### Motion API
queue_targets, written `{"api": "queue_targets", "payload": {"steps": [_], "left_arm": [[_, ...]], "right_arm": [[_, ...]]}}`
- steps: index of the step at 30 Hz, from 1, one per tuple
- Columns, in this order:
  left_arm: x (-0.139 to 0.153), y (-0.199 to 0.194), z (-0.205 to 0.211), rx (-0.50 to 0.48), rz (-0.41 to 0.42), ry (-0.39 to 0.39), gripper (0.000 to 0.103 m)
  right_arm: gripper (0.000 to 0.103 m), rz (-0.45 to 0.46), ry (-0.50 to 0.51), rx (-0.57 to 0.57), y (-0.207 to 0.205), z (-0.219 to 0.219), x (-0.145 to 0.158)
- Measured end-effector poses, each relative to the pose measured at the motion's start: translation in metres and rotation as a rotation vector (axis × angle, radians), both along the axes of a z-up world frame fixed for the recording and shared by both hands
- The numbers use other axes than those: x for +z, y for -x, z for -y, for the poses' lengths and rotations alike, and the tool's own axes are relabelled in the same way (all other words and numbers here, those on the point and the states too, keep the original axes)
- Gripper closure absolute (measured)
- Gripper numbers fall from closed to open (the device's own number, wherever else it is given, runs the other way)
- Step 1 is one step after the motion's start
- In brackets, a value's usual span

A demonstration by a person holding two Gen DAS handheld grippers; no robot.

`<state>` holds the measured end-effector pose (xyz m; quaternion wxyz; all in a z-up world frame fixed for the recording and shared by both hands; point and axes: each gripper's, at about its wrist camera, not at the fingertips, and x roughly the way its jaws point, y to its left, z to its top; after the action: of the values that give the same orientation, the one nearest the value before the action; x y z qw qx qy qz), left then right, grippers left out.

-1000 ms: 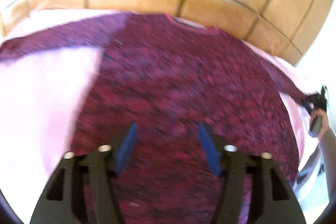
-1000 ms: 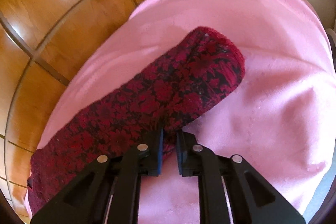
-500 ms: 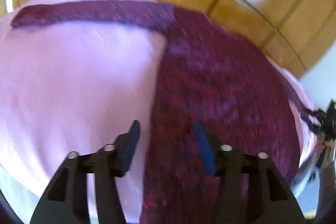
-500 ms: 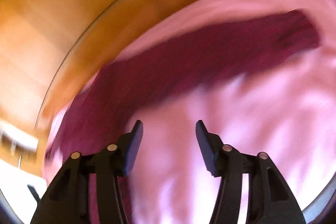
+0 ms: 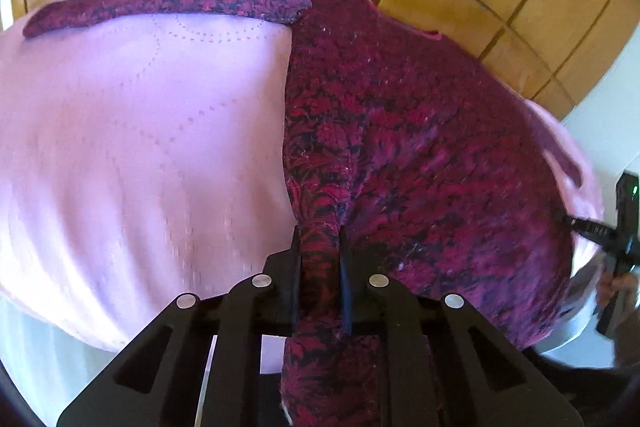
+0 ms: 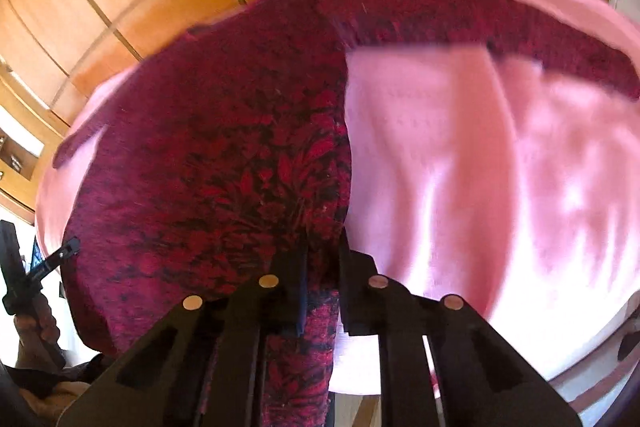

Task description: Fold small clothes

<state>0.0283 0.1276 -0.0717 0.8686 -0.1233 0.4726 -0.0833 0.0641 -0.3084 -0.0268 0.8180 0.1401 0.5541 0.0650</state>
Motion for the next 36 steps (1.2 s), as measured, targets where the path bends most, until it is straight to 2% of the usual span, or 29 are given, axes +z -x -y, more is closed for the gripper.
{"api": "queue_targets", "payload": {"steps": [3,5,7,10,11,12,13,15,17,19,20,21,22,24,25,27,29,32,36], "left_arm": [[0.008,-0.004,0.002,0.004,0.002,-0.011,0.080],[0.016,-0.007,0.003,0.006,0.029,-0.025,0.066],[0.025,-0.011,0.002,0.018,0.060,-0.019,0.063],[0.039,-0.018,0.005,0.028,0.098,-0.015,0.063],[0.043,-0.023,0.007,0.030,0.112,-0.015,0.060],[0.046,-0.027,0.010,0.029,0.119,-0.014,0.056],[0.049,-0.032,0.013,0.029,0.130,-0.008,0.047],[0.052,-0.042,0.020,0.028,0.140,0.008,0.045],[0.052,-0.051,0.029,0.012,0.126,0.024,0.045],[0.048,-0.060,0.040,-0.003,0.114,0.023,0.045],[0.046,-0.064,0.046,-0.015,0.107,0.020,0.045],[0.044,-0.067,0.052,-0.026,0.099,0.016,0.045],[0.042,-0.071,0.058,-0.038,0.091,0.010,0.045],[0.038,-0.077,0.066,-0.060,0.078,0.012,0.045],[0.035,-0.081,0.071,-0.073,0.071,0.014,0.045],[0.033,-0.086,0.076,-0.090,0.060,0.023,0.045],[0.031,-0.090,0.079,-0.108,0.045,0.050,0.045],[0.029,-0.098,0.082,-0.123,0.034,0.084,0.045],[0.028,-0.107,0.082,-0.118,0.019,0.122,0.045]], "right_arm": [[0.087,0.008,-0.044,-0.003,-0.007,0.004,0.002],[0.065,0.029,-0.087,-0.051,-0.012,0.017,0.005],[0.056,0.073,-0.142,-0.178,-0.019,0.051,0.008],[0.056,0.127,-0.230,-0.432,-0.034,0.118,0.005],[0.056,0.138,-0.248,-0.502,-0.038,0.138,0.003],[0.056,0.154,-0.293,-0.625,-0.043,0.170,-0.004],[0.056,0.159,-0.318,-0.683,-0.044,0.186,-0.009],[0.056,0.179,-0.367,-0.841,-0.053,0.230,-0.020],[0.056,0.191,-0.387,-0.917,-0.063,0.253,-0.028],[0.056,0.187,-0.448,-0.986,-0.076,0.276,-0.040],[0.059,0.184,-0.466,-1.004,-0.083,0.282,-0.045],[0.060,0.183,-0.452,-1.020,-0.091,0.289,-0.048],[0.061,0.185,-0.431,-1.028,-0.099,0.293,-0.049],[0.071,0.171,-0.386,-1.025,-0.111,0.301,-0.044],[0.089,0.153,-0.347,-1.012,-0.116,0.307,-0.041],[0.092,0.142,-0.273,-0.969,-0.132,0.306,-0.031],[0.092,0.190,-0.161,-0.872,-0.149,0.288,-0.004],[0.092,0.259,-0.034,-0.696,-0.177,0.238,0.032],[0.092,0.309,0.029,-0.482,-0.211,0.164,0.058]]}}
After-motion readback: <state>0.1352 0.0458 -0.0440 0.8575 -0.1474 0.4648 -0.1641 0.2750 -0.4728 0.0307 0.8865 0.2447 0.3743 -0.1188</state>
